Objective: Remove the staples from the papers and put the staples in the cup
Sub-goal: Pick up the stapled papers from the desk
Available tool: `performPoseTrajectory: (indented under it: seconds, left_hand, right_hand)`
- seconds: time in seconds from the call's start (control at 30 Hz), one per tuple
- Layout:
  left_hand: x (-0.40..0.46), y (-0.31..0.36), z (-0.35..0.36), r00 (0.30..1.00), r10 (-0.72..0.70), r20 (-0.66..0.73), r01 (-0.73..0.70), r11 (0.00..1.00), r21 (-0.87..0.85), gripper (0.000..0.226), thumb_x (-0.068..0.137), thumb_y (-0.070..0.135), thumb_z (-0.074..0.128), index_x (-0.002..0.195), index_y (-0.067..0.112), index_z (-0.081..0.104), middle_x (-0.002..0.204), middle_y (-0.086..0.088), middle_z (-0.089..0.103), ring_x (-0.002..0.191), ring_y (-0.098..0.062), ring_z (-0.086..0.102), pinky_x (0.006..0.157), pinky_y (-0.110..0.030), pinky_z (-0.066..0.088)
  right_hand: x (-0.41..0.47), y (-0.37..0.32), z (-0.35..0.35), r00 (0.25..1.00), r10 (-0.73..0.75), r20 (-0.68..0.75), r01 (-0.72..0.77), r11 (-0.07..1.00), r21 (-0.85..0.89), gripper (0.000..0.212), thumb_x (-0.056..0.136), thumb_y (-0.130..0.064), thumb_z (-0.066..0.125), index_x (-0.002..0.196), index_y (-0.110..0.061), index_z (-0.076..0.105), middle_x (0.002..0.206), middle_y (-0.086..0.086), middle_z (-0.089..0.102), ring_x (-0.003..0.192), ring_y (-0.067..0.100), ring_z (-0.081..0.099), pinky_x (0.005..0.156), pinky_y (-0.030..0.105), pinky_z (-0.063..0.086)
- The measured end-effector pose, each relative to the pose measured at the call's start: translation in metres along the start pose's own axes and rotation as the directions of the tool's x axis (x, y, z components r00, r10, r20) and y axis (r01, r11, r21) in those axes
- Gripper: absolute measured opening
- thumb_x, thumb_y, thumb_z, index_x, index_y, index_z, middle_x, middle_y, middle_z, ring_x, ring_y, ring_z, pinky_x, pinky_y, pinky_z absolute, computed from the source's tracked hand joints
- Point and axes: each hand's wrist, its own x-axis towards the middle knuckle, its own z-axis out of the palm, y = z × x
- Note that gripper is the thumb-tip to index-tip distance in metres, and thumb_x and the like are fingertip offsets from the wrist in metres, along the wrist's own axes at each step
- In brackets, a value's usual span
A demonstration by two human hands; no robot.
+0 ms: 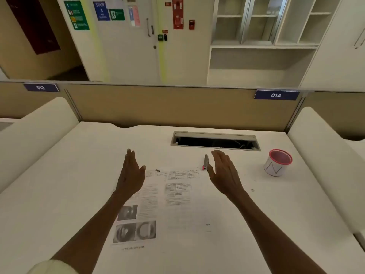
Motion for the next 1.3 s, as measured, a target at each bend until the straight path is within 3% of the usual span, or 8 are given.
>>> performPoseTrajectory:
  seconds: [0.13, 0.3, 0.5, 0.6, 0.87, 1.0, 1.13, 1.3]
  left_hand:
    - [-0.002, -0.046, 0.008, 0.973, -0.208, 0.103, 0.202, 0.977, 0.066, 0.08, 0.095, 0.026, 0.054, 0.148, -0.008, 0.005, 0.157, -0.028, 0.005, 0.147, -0.038, 0.007, 0.12, -0.046, 0.014]
    - [-0.013, -0.089, 0.023, 0.866, -0.486, 0.122, 0.464, 0.87, 0.168, 0.116, 0.072, 0.057, 0.073, 0.147, -0.002, 0.006, 0.142, -0.033, 0.028, 0.133, -0.049, 0.028, 0.111, -0.054, 0.025]
    - [-0.022, -0.109, 0.038, 0.738, -0.642, 0.208, 0.596, 0.765, 0.243, 0.144, 0.051, 0.067, 0.081, 0.149, 0.009, -0.007, 0.149, -0.032, 0.012, 0.139, -0.05, 0.013, 0.109, -0.066, 0.016]
    - [-0.026, -0.11, 0.043, 0.709, -0.672, 0.214, 0.616, 0.738, 0.276, 0.147, 0.051, 0.07, 0.078, 0.148, 0.011, -0.015, 0.153, -0.032, 0.002, 0.142, -0.049, 0.005, 0.107, -0.07, 0.014]
    - [-0.024, -0.104, 0.049, 0.749, -0.648, 0.139, 0.562, 0.732, 0.385, 0.146, 0.048, 0.084, 0.067, 0.148, 0.003, -0.003, 0.144, -0.03, 0.023, 0.135, -0.046, 0.026, 0.103, -0.06, 0.033]
    - [-0.019, -0.1, 0.052, 0.742, -0.658, 0.128, 0.567, 0.718, 0.404, 0.139, 0.049, 0.085, 0.065, 0.144, -0.001, 0.011, 0.142, -0.027, 0.03, 0.133, -0.043, 0.03, 0.103, -0.058, 0.034]
    - [-0.014, -0.095, 0.055, 0.739, -0.664, 0.115, 0.579, 0.712, 0.397, 0.111, 0.053, 0.083, 0.065, 0.122, 0.001, 0.038, 0.127, -0.023, 0.047, 0.123, -0.039, 0.042, 0.099, -0.055, 0.04]
    - [-0.009, -0.088, 0.058, 0.735, -0.67, 0.109, 0.589, 0.709, 0.389, 0.105, 0.057, 0.079, 0.067, 0.122, 0.003, 0.037, 0.129, -0.024, 0.044, 0.124, -0.04, 0.041, 0.099, -0.054, 0.04]
  right_hand:
    - [-0.021, -0.012, 0.03, 0.984, 0.1, 0.148, -0.101, 0.995, -0.002, 0.052, 0.089, -0.03, 0.062, 0.132, -0.006, 0.044, 0.13, 0.011, 0.053, 0.114, 0.028, 0.053, 0.089, 0.035, 0.05]
    - [-0.045, -0.018, 0.072, 0.882, 0.332, 0.335, -0.302, 0.943, -0.141, 0.073, 0.089, -0.039, 0.06, 0.143, 0.0, 0.03, 0.141, 0.018, 0.042, 0.127, 0.034, 0.041, 0.099, 0.039, 0.044]
    - [-0.061, -0.033, 0.1, 0.77, 0.515, 0.376, -0.457, 0.857, -0.238, 0.084, 0.084, -0.056, 0.059, 0.142, -0.002, 0.028, 0.134, 0.019, 0.041, 0.123, 0.035, 0.04, 0.095, 0.04, 0.044]
    - [-0.068, -0.039, 0.112, 0.723, 0.569, 0.392, -0.498, 0.823, -0.275, 0.089, 0.08, -0.062, 0.058, 0.14, -0.003, 0.027, 0.137, 0.022, 0.037, 0.124, 0.038, 0.037, 0.099, 0.045, 0.042]
    - [-0.068, -0.058, 0.133, 0.75, 0.542, 0.379, -0.489, 0.841, -0.233, 0.09, 0.083, -0.064, 0.051, 0.143, -0.001, 0.026, 0.142, 0.025, 0.032, 0.129, 0.039, 0.032, 0.104, 0.048, 0.039]
    - [-0.063, -0.065, 0.138, 0.748, 0.544, 0.38, -0.498, 0.838, -0.221, 0.101, 0.075, -0.069, 0.058, 0.143, -0.001, 0.025, 0.138, 0.024, 0.034, 0.123, 0.038, 0.035, 0.101, 0.047, 0.04]
    - [-0.056, -0.069, 0.141, 0.733, 0.55, 0.4, -0.505, 0.834, -0.221, 0.114, 0.067, -0.069, 0.068, 0.143, 0.0, 0.019, 0.133, 0.021, 0.033, 0.121, 0.036, 0.034, 0.101, 0.045, 0.037]
    - [-0.036, -0.072, 0.14, 0.67, 0.604, 0.432, -0.568, 0.792, -0.224, 0.125, 0.055, -0.06, 0.083, 0.141, 0.002, 0.017, 0.128, 0.019, 0.035, 0.119, 0.036, 0.036, 0.097, 0.047, 0.04]
